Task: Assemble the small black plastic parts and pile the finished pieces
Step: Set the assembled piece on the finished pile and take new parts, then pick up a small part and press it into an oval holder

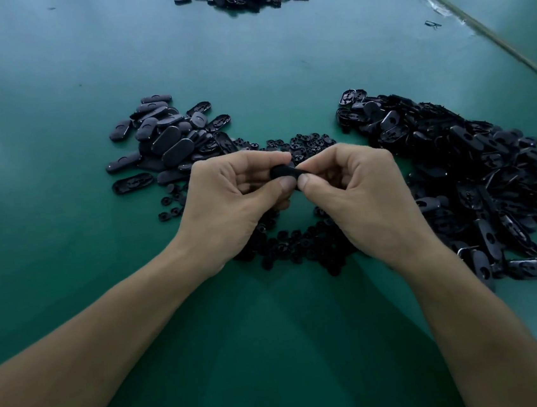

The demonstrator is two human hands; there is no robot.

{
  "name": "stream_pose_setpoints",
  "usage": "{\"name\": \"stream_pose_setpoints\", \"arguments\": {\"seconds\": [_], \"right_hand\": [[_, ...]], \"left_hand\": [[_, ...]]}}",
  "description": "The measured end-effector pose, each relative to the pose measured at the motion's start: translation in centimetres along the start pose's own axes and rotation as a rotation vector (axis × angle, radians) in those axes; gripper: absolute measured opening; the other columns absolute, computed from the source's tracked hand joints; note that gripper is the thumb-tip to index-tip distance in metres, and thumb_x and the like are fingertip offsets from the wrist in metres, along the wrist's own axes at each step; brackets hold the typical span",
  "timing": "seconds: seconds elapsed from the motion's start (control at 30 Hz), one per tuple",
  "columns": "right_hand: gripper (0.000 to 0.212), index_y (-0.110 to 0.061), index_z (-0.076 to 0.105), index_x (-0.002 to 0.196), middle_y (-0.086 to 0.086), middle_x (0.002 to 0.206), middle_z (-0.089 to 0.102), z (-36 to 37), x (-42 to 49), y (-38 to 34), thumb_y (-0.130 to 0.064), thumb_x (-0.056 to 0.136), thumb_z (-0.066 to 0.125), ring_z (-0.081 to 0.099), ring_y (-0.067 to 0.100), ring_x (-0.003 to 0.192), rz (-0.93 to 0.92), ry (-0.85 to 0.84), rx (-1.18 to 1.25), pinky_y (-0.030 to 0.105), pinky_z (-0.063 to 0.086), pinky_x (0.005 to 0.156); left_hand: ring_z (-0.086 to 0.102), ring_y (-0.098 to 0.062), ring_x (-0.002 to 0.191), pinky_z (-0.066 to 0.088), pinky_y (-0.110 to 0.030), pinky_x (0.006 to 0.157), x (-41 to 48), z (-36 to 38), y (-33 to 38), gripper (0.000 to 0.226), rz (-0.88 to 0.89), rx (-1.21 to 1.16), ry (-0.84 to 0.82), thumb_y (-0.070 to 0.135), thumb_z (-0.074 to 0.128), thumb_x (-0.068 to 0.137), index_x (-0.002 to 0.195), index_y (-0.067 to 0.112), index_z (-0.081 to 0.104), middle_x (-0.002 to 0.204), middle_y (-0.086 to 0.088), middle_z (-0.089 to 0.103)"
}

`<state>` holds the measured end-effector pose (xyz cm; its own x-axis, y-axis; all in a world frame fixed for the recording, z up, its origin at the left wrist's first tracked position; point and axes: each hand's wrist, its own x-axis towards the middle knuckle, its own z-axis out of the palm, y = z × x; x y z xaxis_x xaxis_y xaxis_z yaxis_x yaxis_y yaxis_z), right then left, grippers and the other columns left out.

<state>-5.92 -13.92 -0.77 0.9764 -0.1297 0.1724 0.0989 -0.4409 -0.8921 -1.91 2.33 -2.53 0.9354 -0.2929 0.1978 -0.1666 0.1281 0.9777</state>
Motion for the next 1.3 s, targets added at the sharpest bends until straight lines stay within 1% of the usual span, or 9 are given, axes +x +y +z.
{"name": "stream_pose_setpoints", "arguments": {"seconds": [0.23,0.37,0.53,0.6,0.7,0.8,0.97,1.17,1.3], "right_hand": [[0.009,-0.021,0.077,0.087,-0.005,0.067,0.07,-0.5,-0.2,-0.3,-0.014,0.089,0.073,0.054,0.001,0.057,-0.032,-0.01,-0.005,0.018,0.042,0.055],[0.008,-0.023,0.078,0.092,-0.004,0.075,0.074,-0.7,-0.3,-0.7,-0.017,0.09,0.073,0.066,0.011,0.068,-0.036,-0.003,-0.048,0.029,0.054,0.065],[0.013,-0.024,0.077,0.098,-0.021,0.07,0.064,-2.2,-0.2,-0.6,-0.021,0.094,0.066,0.063,-0.008,0.07,-0.003,0.179,-0.367,0.006,0.046,0.064],[0.018,-0.021,0.075,0.105,-0.013,0.081,0.067,-3.5,-0.4,-0.4,-0.022,0.093,0.062,0.066,0.004,0.078,0.059,0.235,-0.527,0.02,0.055,0.08],[0.027,-0.023,0.07,0.115,0.007,0.108,0.067,-4.7,-0.4,0.2,-0.032,0.091,0.06,0.06,0.028,0.104,0.23,0.209,-0.698,0.044,0.053,0.093],[0.034,-0.027,0.066,0.12,0.009,0.116,0.062,-4.5,-0.4,0.1,-0.04,0.089,0.062,0.054,0.032,0.114,0.371,0.096,-0.769,0.044,0.049,0.097],[0.021,-0.027,0.07,0.11,0.006,0.111,0.063,-4.5,-0.6,0.2,-0.034,0.09,0.069,0.056,0.026,0.106,0.334,0.122,-0.759,0.037,0.046,0.089],[0.02,-0.024,0.073,0.104,0.008,0.114,0.065,-4.4,-0.4,0.6,-0.035,0.088,0.076,0.061,0.027,0.105,0.331,0.179,-0.694,0.039,0.051,0.091],[0.01,-0.023,0.075,0.09,0.007,0.103,0.067,-4.4,-0.5,0.8,-0.033,0.091,0.073,0.063,0.025,0.092,0.267,0.21,-0.695,0.04,0.054,0.08]], "left_hand": [[0.07,-0.015,0.061,0.06,-0.025,0.064,-0.1,-0.2,0.1,0.022,0.005,0.005,0.022,-0.007,0.077,0.079,0.092,0.011,0.074,0.075,-0.004,0.076],[0.069,-0.012,0.06,0.058,-0.022,0.06,-0.1,0.1,-0.1,0.022,0.027,0.003,0.022,-0.009,0.076,0.08,0.092,0.009,0.073,0.073,-0.002,0.075],[0.068,-0.014,0.067,0.058,-0.024,0.062,0.0,0.1,-0.1,0.018,0.024,-0.078,0.079,-0.005,0.072,0.086,0.096,0.01,0.071,0.074,-0.001,0.072],[0.067,-0.014,0.067,0.058,-0.024,0.062,0.1,-0.1,-0.1,0.016,-0.003,-0.137,0.104,-0.005,0.069,0.089,0.099,0.009,0.069,0.073,-0.001,0.07],[0.068,-0.013,0.07,0.058,-0.024,0.063,0.3,-0.2,0.0,0.012,-0.041,-0.224,0.146,-0.002,0.064,0.093,0.101,0.006,0.068,0.074,0.001,0.069],[0.069,-0.014,0.074,0.058,-0.024,0.066,0.7,-0.3,0.2,0.013,-0.083,-0.318,0.252,-0.001,0.06,0.096,0.1,0.007,0.069,0.083,-0.005,0.071],[0.067,-0.016,0.085,0.058,-0.023,0.073,1.8,-0.9,0.9,0.016,-0.147,-0.515,0.453,-0.004,0.057,0.098,0.109,0.005,0.064,0.102,-0.015,0.065],[0.064,-0.01,0.105,0.056,-0.024,0.092,2.4,-1.4,1.1,0.056,-0.165,-0.502,0.523,-0.007,0.062,0.093,0.144,0.005,0.042,0.112,-0.004,0.059],[0.054,-0.009,0.127,0.051,-0.018,0.097,2.3,-1.6,1.0,0.08,-0.163,-0.389,0.502,-0.009,0.062,0.092,0.158,0.008,0.02,0.14,0.004,0.044]]}}
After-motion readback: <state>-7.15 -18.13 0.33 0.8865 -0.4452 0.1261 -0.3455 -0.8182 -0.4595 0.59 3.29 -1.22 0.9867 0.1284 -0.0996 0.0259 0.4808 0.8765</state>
